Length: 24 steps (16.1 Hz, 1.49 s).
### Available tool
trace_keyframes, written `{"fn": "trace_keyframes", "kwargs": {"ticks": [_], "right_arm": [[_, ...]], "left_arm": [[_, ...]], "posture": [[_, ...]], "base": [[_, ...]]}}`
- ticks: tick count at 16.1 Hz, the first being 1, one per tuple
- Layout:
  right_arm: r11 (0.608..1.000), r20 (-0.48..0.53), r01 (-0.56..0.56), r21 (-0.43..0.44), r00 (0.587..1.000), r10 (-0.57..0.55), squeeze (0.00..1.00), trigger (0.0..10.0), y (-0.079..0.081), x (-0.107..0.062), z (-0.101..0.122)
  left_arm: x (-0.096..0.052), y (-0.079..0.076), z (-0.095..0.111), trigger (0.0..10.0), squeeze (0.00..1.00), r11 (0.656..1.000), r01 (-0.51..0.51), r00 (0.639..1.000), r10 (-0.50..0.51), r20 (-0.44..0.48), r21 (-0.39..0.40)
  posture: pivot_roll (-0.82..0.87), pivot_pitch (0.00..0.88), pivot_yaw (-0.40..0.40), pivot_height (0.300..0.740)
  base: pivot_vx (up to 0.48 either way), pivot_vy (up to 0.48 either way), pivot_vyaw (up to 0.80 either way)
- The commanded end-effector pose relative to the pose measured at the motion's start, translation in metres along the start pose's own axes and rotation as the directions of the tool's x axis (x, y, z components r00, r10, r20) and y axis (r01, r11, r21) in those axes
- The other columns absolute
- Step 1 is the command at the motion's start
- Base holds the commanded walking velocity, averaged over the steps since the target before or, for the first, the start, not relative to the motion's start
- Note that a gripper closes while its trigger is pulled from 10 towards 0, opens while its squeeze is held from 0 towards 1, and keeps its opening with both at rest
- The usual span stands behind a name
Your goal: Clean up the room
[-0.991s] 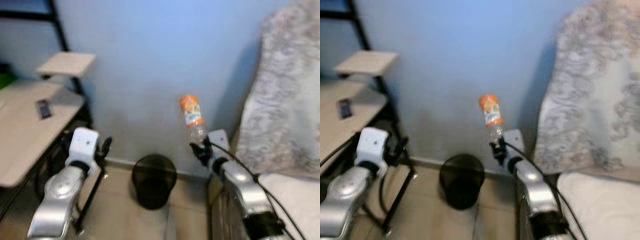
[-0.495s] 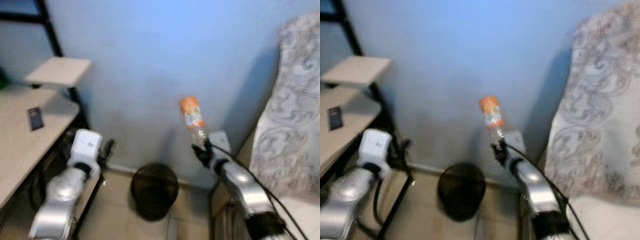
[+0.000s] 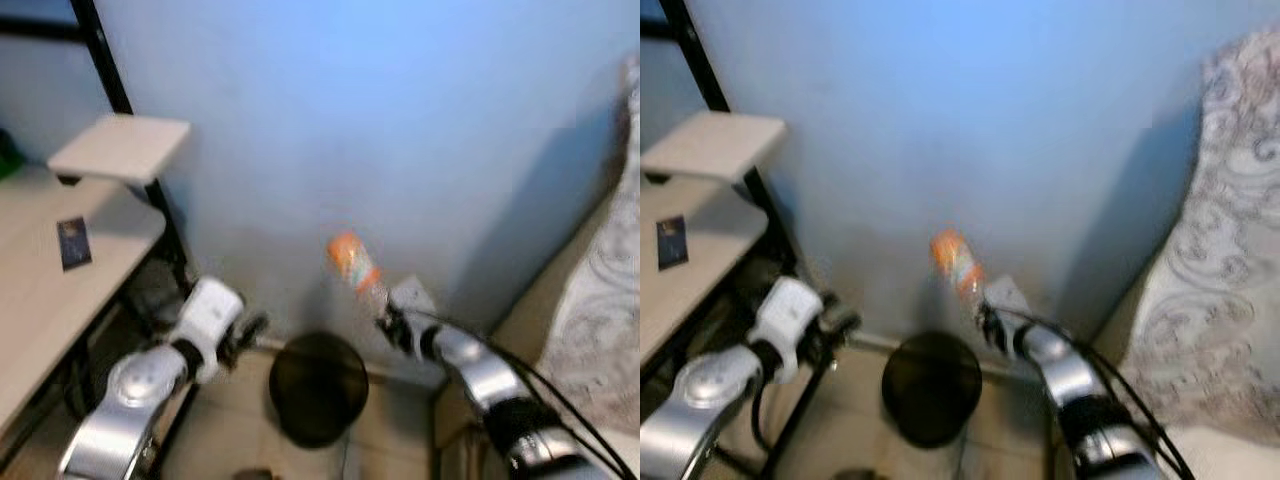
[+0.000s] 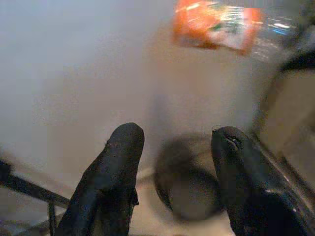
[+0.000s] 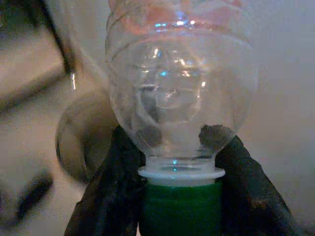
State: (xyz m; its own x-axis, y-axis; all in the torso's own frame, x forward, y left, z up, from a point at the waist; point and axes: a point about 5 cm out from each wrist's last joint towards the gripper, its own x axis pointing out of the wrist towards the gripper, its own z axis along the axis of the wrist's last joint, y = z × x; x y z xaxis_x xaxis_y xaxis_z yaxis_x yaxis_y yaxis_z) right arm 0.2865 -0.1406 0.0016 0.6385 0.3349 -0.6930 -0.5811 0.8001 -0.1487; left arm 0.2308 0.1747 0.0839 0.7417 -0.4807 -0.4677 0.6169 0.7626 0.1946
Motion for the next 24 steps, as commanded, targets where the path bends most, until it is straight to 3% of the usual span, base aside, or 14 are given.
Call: {"fn": "trace_keyframes", "kwargs": {"ticks": [1, 4, 7, 8, 9, 10, 15, 19, 20, 21, 24], "right_arm": [[0.998, -0.023, -0.029, -0.058, 0.999, 0.027, 0.00, 10.0, 0.006, 0.005, 0.003], [0.988, -0.086, -0.013, -0.152, 0.996, 0.000, 0.00, 10.0, 0.011, 0.015, 0.009], [0.979, -0.106, 0.007, -0.202, 0.994, -0.029, 0.00, 10.0, 0.010, 0.018, 0.017], [0.975, -0.117, -0.009, -0.220, 0.993, -0.017, 0.18, 10.0, 0.013, 0.020, 0.019], [0.973, -0.119, -0.017, -0.230, 0.993, -0.011, 0.63, 10.0, 0.014, 0.020, 0.020], [0.972, -0.117, -0.029, -0.231, 0.993, 0.002, 1.00, 10.0, 0.016, 0.021, 0.021], [0.972, -0.112, -0.044, -0.231, 0.994, 0.018, 1.00, 10.0, 0.020, 0.023, 0.022], [0.981, -0.064, -0.082, -0.178, 0.995, 0.071, 1.00, 10.0, 0.029, 0.024, 0.024], [0.988, -0.027, -0.078, -0.133, 0.997, 0.075, 1.00, 10.0, 0.028, 0.024, 0.026], [0.999, 0.056, -0.036, -0.012, 0.998, 0.036, 1.00, 10.0, 0.019, 0.020, 0.029], [0.985, 0.185, 0.059, 0.164, 0.979, -0.089, 1.00, 10.0, 0.000, 0.009, 0.029]], "left_arm": [[0.000, 0.000, -0.001, 10.0, 0.00, 0.998, 0.056, 0.998, -0.055, -0.034, 0.043], [-0.003, 0.008, -0.004, 10.0, 0.00, 0.982, 0.132, 0.987, -0.119, -0.106, 0.132], [-0.004, 0.011, -0.004, 10.0, 0.00, 0.978, 0.145, 0.984, -0.127, -0.124, 0.150], [-0.005, 0.011, -0.004, 10.0, 0.00, 0.977, 0.152, 0.983, -0.133, -0.128, 0.152], [-0.005, 0.010, -0.004, 10.0, 0.00, 0.976, 0.153, 0.983, -0.134, -0.128, 0.152], [-0.004, 0.010, -0.004, 10.0, 0.00, 0.976, 0.154, 0.983, -0.135, -0.126, 0.151], [-0.004, 0.010, -0.003, 10.0, 0.00, 0.977, 0.152, 0.984, -0.134, -0.121, 0.151], [-0.002, 0.010, -0.002, 10.0, 0.00, 0.978, 0.141, 0.986, -0.124, -0.113, 0.154], [-0.003, 0.010, -0.002, 10.0, 0.00, 0.981, 0.121, 0.989, -0.106, -0.102, 0.153], [-0.003, 0.011, 0.000, 10.0, 0.00, 0.990, 0.060, 0.997, -0.053, -0.062, 0.126], [-0.002, 0.010, 0.006, 10.0, 0.00, 0.998, -0.052, 0.998, 0.051, 0.022, 0.028]], "posture": [[0.14, 0.000, -0.007, 0.740], [0.15, 0.000, -0.009, 0.740], [0.16, 0.000, -0.017, 0.740], [0.16, 0.000, -0.018, 0.740], [0.16, 0.000, -0.018, 0.740], [0.16, 0.000, -0.020, 0.740], [0.16, 0.000, -0.022, 0.740], [0.16, 0.000, -0.026, 0.740], [0.17, 0.000, -0.030, 0.740], [0.17, 0.000, -0.032, 0.740], [0.16, 0.000, -0.028, 0.740]], "base": [[0.000, 0.000, 0.00], [0.000, 0.000, 0.00], [0.000, 0.000, 0.00], [0.000, 0.000, 0.00], [0.000, 0.000, 0.00], [0.000, 0.000, 0.00], [0.000, 0.000, 0.00], [0.000, 0.000, 0.00], [0.000, 0.000, 0.00], [0.000, 0.000, 0.00], [0.000, 0.000, 0.00]]}}
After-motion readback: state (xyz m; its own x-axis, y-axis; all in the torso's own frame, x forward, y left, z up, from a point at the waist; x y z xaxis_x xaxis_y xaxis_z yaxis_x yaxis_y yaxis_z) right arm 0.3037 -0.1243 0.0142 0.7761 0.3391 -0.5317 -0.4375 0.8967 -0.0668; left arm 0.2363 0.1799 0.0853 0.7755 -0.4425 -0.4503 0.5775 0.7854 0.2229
